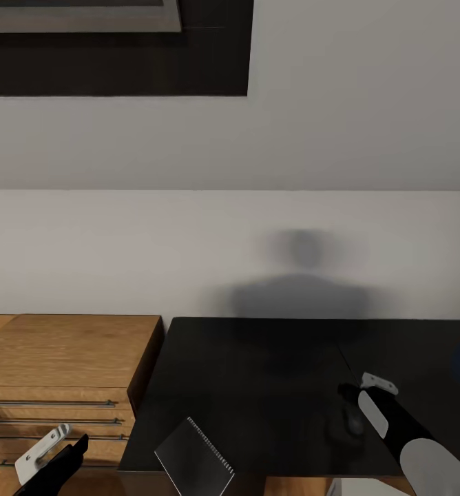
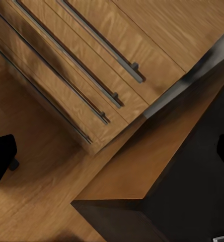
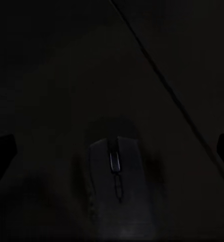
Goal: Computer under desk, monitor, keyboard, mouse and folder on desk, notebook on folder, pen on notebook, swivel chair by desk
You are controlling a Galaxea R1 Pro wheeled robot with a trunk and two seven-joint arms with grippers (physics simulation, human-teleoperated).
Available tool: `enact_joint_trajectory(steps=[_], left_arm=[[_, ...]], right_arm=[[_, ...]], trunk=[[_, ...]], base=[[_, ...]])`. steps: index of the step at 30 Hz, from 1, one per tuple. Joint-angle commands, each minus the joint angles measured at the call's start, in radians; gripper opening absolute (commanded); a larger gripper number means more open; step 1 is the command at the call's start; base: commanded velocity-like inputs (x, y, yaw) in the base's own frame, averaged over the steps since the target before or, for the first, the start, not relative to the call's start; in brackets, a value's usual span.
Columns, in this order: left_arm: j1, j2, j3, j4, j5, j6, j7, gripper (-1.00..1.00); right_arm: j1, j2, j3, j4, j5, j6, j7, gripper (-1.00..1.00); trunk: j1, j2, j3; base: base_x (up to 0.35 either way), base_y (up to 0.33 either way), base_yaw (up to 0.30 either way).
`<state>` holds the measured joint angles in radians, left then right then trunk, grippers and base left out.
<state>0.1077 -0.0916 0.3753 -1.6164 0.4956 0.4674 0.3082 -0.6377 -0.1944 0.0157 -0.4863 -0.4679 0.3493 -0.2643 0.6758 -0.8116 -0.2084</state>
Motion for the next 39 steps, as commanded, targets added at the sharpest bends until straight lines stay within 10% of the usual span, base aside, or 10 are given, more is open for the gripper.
enact_joint_trajectory(steps=[1,19,39], left_arm=[[0.0,0.0,0.0,-0.002,0.011,0.003,0.006,1.0],[0.0,0.0,0.0,-0.002,0.011,0.003,0.006,1.0],[0.0,-0.002,0.002,-0.002,0.011,0.002,0.006,1.0]], right_arm=[[0.0,0.0,0.002,-0.002,-0.008,0.006,-0.006,1.0],[0.0,0.0,0.003,0.008,-0.008,0.013,-0.007,1.0],[0.0,-0.001,0.003,0.055,-0.006,0.013,-0.006,1.0]], trunk=[[0.0,-0.001,-0.001],[0.05,-0.092,-0.042],[0.05,-0.092,-0.042]], base=[[0.0,0.0,0.0],[0.0,0.0,0.0],[0.0,0.0,0.0]])
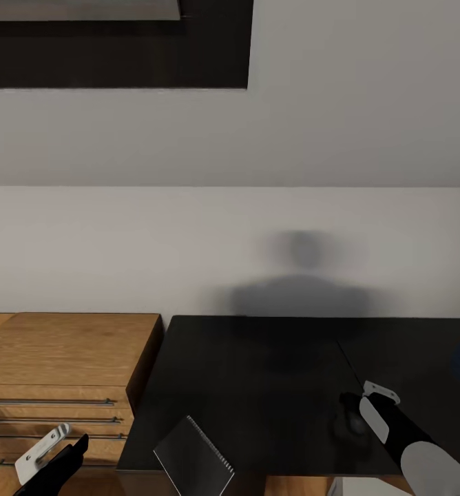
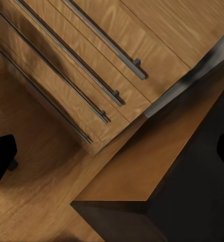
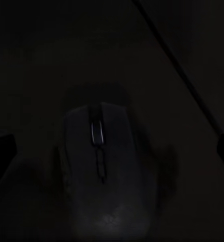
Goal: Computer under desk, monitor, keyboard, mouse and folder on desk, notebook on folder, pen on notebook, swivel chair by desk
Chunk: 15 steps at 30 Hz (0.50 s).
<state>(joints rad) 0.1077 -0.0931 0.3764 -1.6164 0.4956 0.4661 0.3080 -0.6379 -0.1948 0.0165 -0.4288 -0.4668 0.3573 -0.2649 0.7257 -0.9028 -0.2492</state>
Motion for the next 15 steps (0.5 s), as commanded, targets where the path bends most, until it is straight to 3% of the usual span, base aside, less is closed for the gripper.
enact_joint_trajectory(steps=[1,11,15], left_arm=[[0.0,0.0,0.001,-0.002,0.011,0.003,0.006,1.0],[0.0,0.001,0.001,-0.002,0.011,0.004,0.006,1.0],[0.0,0.001,0.001,-0.002,0.011,0.004,0.006,1.0]], right_arm=[[0.0,0.0,0.002,-0.001,-0.007,0.005,-0.006,1.0],[0.0,0.0,0.003,0.007,-0.007,0.005,-0.005,1.0],[0.0,0.001,0.003,0.007,-0.007,0.005,-0.005,1.0]], trunk=[[0.0,-0.001,-0.001],[0.0,-0.001,-0.001],[0.016,-0.029,-0.014]], base=[[0.0,0.0,0.0],[0.0,0.0,0.0],[0.0,0.0,0.0]])
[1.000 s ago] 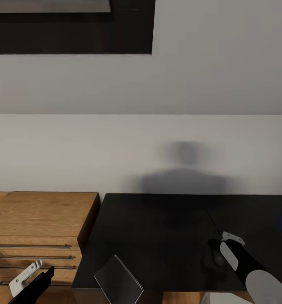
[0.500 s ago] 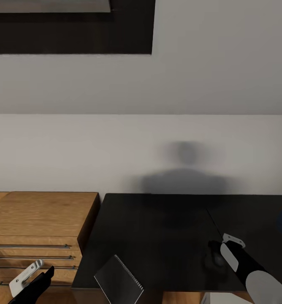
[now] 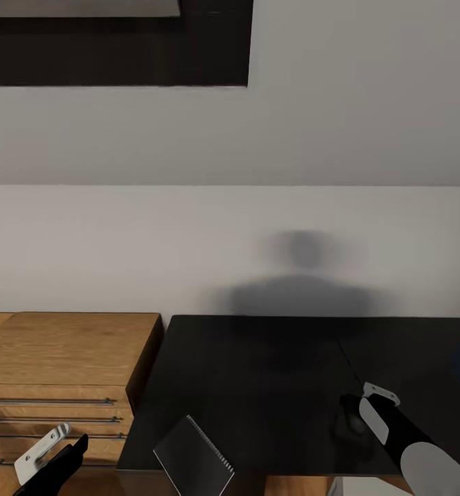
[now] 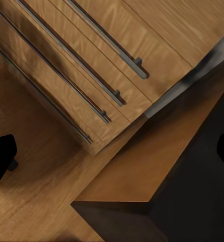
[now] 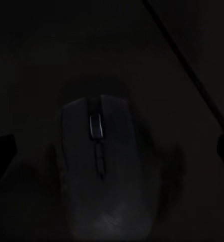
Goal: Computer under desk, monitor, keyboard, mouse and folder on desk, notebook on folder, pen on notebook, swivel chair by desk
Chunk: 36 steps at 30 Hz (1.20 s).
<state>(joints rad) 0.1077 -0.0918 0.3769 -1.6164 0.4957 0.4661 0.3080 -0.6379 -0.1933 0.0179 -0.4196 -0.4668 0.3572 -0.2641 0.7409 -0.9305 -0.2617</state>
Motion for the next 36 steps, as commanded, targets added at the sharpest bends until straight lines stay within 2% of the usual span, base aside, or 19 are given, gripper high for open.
enact_joint_trajectory(steps=[1,11,19,23,27,36], left_arm=[[0.0,0.0,0.0,-0.002,0.011,0.003,0.006,1.0],[0.0,-0.001,0.0,-0.002,0.011,0.003,0.006,1.0],[0.0,0.0,0.0,-0.002,0.011,0.003,0.006,1.0],[0.0,0.0,0.0,-0.002,0.011,0.004,0.006,1.0],[0.0,0.0,0.0,-0.002,0.011,0.003,0.006,1.0],[0.0,0.0,0.0,-0.002,0.011,0.004,0.006,1.0]], right_arm=[[0.0,0.0,0.002,-0.002,-0.007,0.005,-0.006,1.0],[0.0,0.001,0.003,-0.001,-0.007,0.005,-0.006,1.0],[0.0,0.003,0.004,0.0,-0.007,0.005,-0.006,1.0],[0.0,0.003,0.004,0.009,-0.006,0.005,-0.006,1.0],[0.0,0.003,0.004,0.012,-0.006,0.005,-0.005,1.0],[0.0,0.003,0.004,0.013,-0.006,0.005,-0.005,1.0]], trunk=[[0.004,-0.008,-0.004],[0.004,-0.008,-0.004],[0.035,-0.064,-0.029],[0.035,-0.064,-0.029],[0.05,-0.092,-0.042],[0.05,-0.092,-0.042]], base=[[0.0,0.0,0.0],[0.0,0.0,0.0],[0.0,0.0,0.0],[0.0,0.0,0.0],[0.0,0.0,0.0],[0.0,0.0,0.0]])
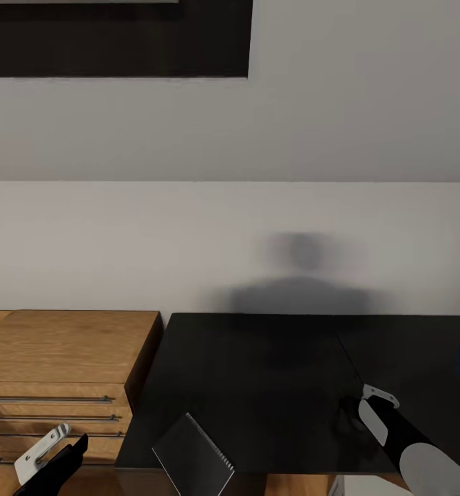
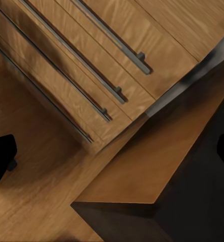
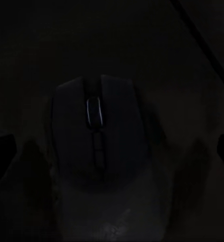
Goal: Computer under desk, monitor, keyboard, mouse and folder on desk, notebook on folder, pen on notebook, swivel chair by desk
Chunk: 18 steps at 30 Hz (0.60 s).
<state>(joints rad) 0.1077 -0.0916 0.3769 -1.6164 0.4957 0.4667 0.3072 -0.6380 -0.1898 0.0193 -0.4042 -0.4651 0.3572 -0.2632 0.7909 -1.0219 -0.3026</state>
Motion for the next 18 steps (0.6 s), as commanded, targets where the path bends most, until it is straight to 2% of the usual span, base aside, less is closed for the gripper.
enact_joint_trajectory(steps=[1,11,12,18], left_arm=[[0.0,0.0,0.0,-0.002,0.011,0.004,0.007,1.0],[0.0,0.0,0.0,-0.002,0.011,0.004,0.007,1.0],[0.0,0.0,0.0,-0.002,0.011,0.003,0.007,1.0],[0.0,0.0,0.0,-0.002,0.011,0.004,0.007,1.0]], right_arm=[[0.0,0.0,0.002,-0.002,-0.007,0.005,-0.006,1.0],[0.0,0.0,0.003,-0.002,-0.006,0.003,-0.011,1.0],[0.0,0.0,0.003,-0.002,-0.006,0.003,-0.011,-1.0],[0.0,0.0,0.003,-0.003,-0.005,0.003,-0.012,-1.0]], trunk=[[0.0,-0.001,-0.001],[0.0,-0.001,-0.001],[0.0,-0.001,-0.001],[0.0,-0.001,-0.001]], base=[[0.0,0.0,0.0],[0.0,0.0,0.0],[0.0,0.0,0.0],[0.0,0.0,0.0]])
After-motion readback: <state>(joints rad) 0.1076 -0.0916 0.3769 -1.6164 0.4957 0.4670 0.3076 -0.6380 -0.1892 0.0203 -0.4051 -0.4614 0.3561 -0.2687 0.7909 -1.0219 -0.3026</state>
